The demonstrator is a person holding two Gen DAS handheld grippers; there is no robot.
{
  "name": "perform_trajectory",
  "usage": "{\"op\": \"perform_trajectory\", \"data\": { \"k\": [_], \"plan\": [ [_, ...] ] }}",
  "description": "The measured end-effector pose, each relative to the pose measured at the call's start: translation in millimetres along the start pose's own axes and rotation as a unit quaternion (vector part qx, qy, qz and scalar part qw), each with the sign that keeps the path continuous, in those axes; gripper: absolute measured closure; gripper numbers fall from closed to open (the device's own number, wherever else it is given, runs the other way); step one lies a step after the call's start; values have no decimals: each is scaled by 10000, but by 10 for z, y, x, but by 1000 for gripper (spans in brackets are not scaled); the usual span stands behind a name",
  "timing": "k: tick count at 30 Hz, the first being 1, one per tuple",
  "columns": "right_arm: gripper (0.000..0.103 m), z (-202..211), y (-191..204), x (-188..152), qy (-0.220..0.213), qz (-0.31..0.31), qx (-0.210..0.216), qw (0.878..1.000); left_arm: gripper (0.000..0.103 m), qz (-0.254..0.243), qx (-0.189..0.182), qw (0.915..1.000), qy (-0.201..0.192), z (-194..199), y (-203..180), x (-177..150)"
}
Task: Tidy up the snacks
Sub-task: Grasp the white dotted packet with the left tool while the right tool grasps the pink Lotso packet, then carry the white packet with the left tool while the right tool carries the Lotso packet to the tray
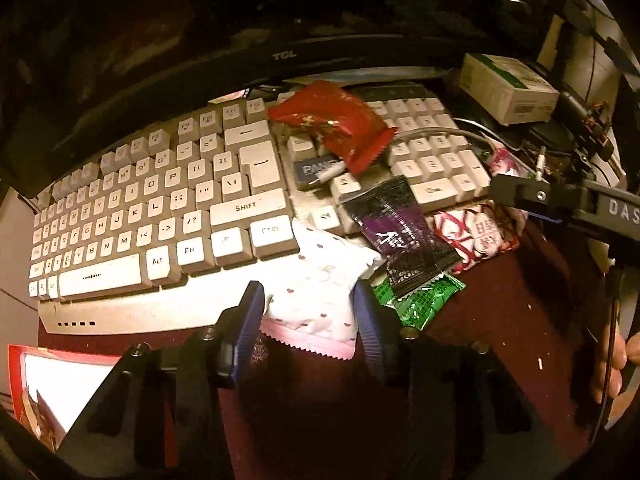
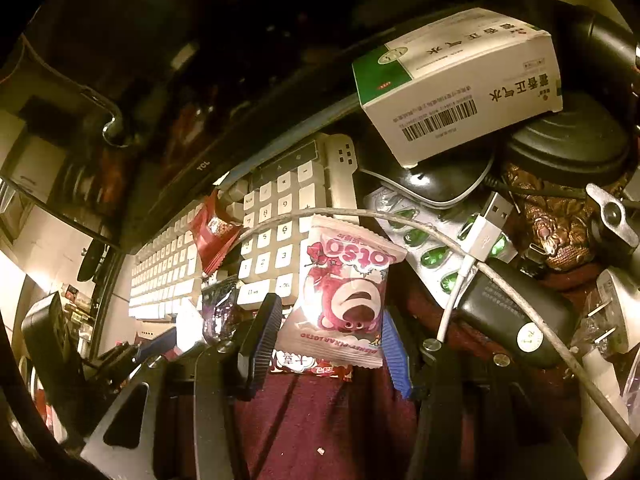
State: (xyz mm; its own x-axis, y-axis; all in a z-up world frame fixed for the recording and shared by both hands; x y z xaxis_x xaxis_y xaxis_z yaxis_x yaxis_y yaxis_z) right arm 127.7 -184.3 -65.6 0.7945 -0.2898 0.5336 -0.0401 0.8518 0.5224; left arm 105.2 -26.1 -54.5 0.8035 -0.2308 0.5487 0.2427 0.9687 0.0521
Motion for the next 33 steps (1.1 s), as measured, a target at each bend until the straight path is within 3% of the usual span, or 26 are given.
{"op": "perform_trajectory", "data": {
  "k": [4,8,11,19,24,29,33],
  "plan": [
    [54,18,7,-3,-19,-7,50,10000,66,130,13,9997,-202,157,-39,-121],
    [54,72,18,16,-72,-15,148,9999,67,460,-299,9975,-451,406,-60,-223],
    [54,110,27,36,-98,-46,266,9996,67,567,-286,9959,-648,595,-41,-293],
    [54,174,-7,45,-3,-512,990,9938,67,936,-234,9878,-1219,1103,122,-497],
    [54,376,240,49,-107,-433,1837,9820,67,981,-136,9842,-1469,1319,202,-611],
    [54,516,545,21,-568,405,1482,9865,67,983,-1,9805,-1701,1518,369,-709],
    [54,458,867,-165,-557,1030,1194,9859,67,1087,61,9791,-1718,1607,582,-824]
  ]
}}
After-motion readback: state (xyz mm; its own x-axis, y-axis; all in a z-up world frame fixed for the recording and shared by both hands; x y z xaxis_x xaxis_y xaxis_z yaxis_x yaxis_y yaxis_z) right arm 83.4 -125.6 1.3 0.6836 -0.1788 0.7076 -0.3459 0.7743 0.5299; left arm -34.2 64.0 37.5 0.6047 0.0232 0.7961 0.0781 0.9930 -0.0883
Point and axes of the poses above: each gripper's, at about its wrist camera, not at the fingertips, and z roughly against the way its jaws point, y to its left, x to its top, the point moved 8 cm from there along -z, roughly the way its jaws point, and after that the axes turned 5 degrees about z, right-handed, at the moved point
